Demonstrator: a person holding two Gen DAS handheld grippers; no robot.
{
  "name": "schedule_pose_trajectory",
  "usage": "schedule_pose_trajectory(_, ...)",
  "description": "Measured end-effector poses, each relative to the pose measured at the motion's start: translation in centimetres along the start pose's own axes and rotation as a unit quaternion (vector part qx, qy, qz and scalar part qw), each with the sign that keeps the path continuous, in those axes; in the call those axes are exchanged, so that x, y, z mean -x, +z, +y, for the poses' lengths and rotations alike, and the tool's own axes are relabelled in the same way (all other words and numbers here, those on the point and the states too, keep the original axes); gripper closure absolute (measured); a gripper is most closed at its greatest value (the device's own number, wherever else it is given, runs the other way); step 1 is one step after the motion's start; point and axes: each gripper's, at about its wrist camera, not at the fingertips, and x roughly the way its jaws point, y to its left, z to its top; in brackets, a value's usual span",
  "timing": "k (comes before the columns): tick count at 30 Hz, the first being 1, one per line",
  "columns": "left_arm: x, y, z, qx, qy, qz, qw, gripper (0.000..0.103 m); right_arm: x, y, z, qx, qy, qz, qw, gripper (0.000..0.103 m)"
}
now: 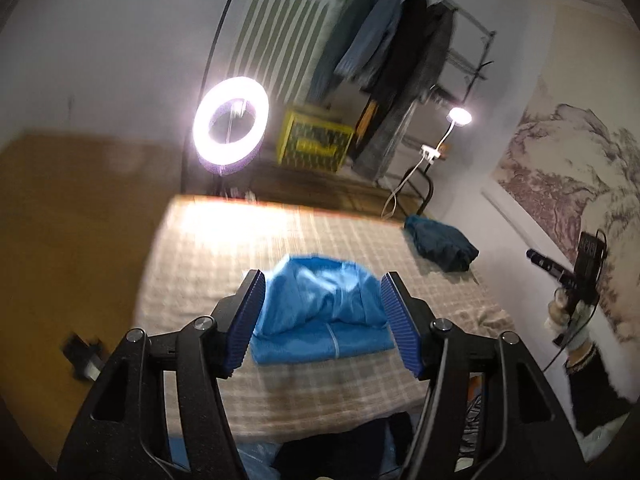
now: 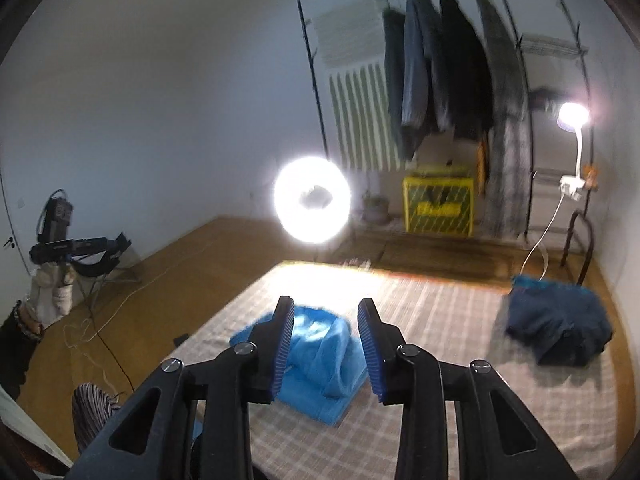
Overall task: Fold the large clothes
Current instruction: 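Open both tools to release the coat bundle, then close both tools on the coat bundle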
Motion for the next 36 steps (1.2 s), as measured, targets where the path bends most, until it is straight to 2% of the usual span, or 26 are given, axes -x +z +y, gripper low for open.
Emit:
schedule_pose_trajectory(4,-7.8,-1.2,3.1,0.042,-0.007,0.040,0.9983,0.041,-6.6,-2.2,-1.4,-0.021,0.020,0.043,0.999,0.059)
schedule_pose_trajectory(7,-13.3,-1.3,4.6,0.051,-0.004,0.059,0.9970,0.041,-11.8,-3.2,-2.7,-0.044,0.042,0.080,0.995,0.059)
schedule_pose_trajectory(12,-22.3,-1.7,7.3,0.095,-0.032,0.094,0.9906,0.041,-20.4,-5.1,-4.8,-0.088,0.059,0.125,0.986,0.058)
schedule_pose_trajectory(15,-26.8,-2.2,8.6,0.116,-0.028,0.118,0.9859,0.041,-24.9,-6.3,-6.2,-0.124,0.077,0.148,0.978,0.057)
schedule_pose_trajectory(17,-29.5,-2.7,9.3,0.129,-0.036,0.138,0.9813,0.040,-28.0,-7.1,-6.9,-0.143,0.084,0.164,0.972,0.047)
schedule_pose_trajectory(18,-31.2,-3.0,9.7,0.136,-0.042,0.155,0.9777,0.039,-29.4,-7.5,-7.2,-0.150,0.085,0.171,0.970,0.046)
schedule_pose_trajectory(21,-33.7,-3.5,10.0,0.137,-0.034,0.167,0.9759,0.039,-32.6,-8.2,-7.8,-0.170,0.092,0.193,0.962,0.046)
schedule_pose_trajectory(23,-35.2,-3.8,10.4,0.145,-0.047,0.171,0.9733,0.039,-34.6,-8.7,-8.2,-0.181,0.093,0.201,0.958,0.046)
schedule_pose_trajectory(25,-36.2,-4.1,10.6,0.146,-0.052,0.170,0.9731,0.039,-36.4,-9.2,-8.4,-0.190,0.096,0.207,0.955,0.052)
schedule_pose_trajectory(26,-36.5,-4.2,10.6,0.143,-0.058,0.164,0.9742,0.043,-36.9,-9.4,-8.3,-0.192,0.098,0.208,0.954,0.068)
schedule_pose_trajectory(28,-36.4,-4.2,10.3,0.134,-0.071,0.156,0.9759,0.094,-37.5,-9.4,-7.8,-0.185,0.101,0.211,0.954,0.083)
schedule_pose_trajectory(29,-36.2,-4.3,10.2,0.127,-0.069,0.154,0.9775,0.097,-37.3,-9.3,-7.3,-0.176,0.099,0.208,0.957,0.092)
schedule_pose_trajectory(30,-35.7,-4.4,9.9,0.116,-0.064,0.148,0.9800,0.097,-36.9,-9.1,-6.6,-0.157,0.098,0.203,0.961,0.096)
schedule_pose_trajectory(32,-34.4,-4.4,9.3,0.099,-0.069,0.141,0.9826,0.099,-36.1,-8.7,-5.3,-0.124,0.094,0.195,0.968,0.100)
schedule_pose_trajectory(36,-30.6,-4.8,7.9,0.062,-0.075,0.126,0.9873,0.100,-32.9,-7.9,-2.3,-0.062,0.090,0.172,0.979,0.102)
